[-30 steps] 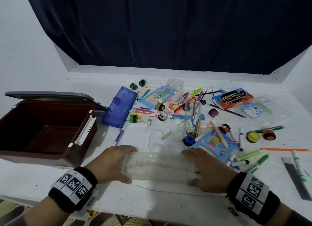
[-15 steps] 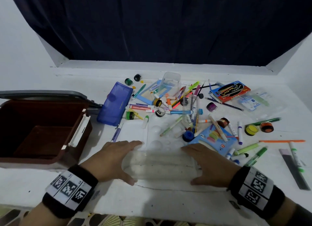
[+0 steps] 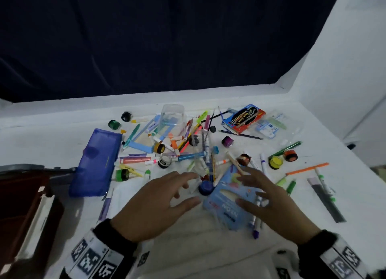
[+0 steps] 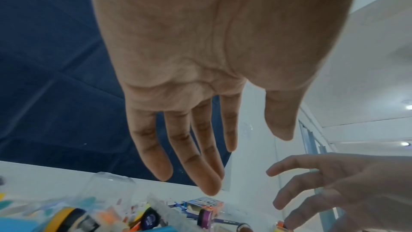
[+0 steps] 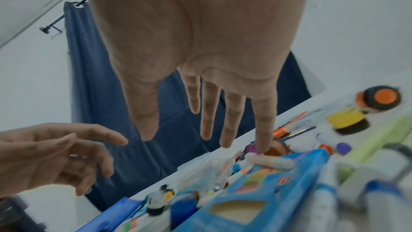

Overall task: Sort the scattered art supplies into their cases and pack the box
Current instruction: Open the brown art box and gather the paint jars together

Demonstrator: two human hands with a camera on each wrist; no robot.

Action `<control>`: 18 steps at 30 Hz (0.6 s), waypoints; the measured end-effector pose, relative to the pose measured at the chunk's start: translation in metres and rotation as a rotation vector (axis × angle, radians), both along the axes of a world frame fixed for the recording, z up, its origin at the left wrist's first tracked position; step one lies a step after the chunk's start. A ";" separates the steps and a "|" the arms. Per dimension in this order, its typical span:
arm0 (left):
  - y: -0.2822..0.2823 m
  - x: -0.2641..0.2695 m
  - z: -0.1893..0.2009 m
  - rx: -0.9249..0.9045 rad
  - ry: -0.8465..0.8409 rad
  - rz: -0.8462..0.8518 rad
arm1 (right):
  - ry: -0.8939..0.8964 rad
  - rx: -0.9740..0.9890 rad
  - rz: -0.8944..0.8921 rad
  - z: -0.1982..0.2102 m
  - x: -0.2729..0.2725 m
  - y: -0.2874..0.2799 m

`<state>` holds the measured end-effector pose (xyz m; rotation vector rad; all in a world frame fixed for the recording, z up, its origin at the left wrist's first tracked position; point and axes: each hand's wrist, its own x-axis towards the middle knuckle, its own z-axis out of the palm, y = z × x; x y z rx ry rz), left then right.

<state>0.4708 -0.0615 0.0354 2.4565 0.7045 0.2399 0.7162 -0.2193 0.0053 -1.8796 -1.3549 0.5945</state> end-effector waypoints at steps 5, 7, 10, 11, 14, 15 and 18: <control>-0.005 0.049 0.014 -0.044 -0.046 -0.016 | 0.026 0.096 -0.181 0.011 0.050 -0.014; -0.011 0.073 0.020 -0.102 -0.085 -0.010 | 0.007 0.129 -0.224 0.013 0.077 -0.016; -0.023 0.119 0.026 -0.187 -0.122 0.001 | -0.003 0.154 -0.243 0.014 0.125 -0.017; -0.027 0.133 0.027 -0.223 -0.138 0.008 | -0.018 0.138 -0.232 0.014 0.140 -0.016; -0.035 0.183 0.021 -0.306 -0.195 0.039 | -0.104 0.056 -0.127 0.011 0.189 -0.014; -0.035 0.200 0.017 -0.320 -0.193 0.051 | -0.133 0.019 -0.088 0.010 0.205 -0.011; -0.031 0.248 0.002 -0.390 -0.113 0.084 | -0.208 -0.108 0.033 0.005 0.246 0.001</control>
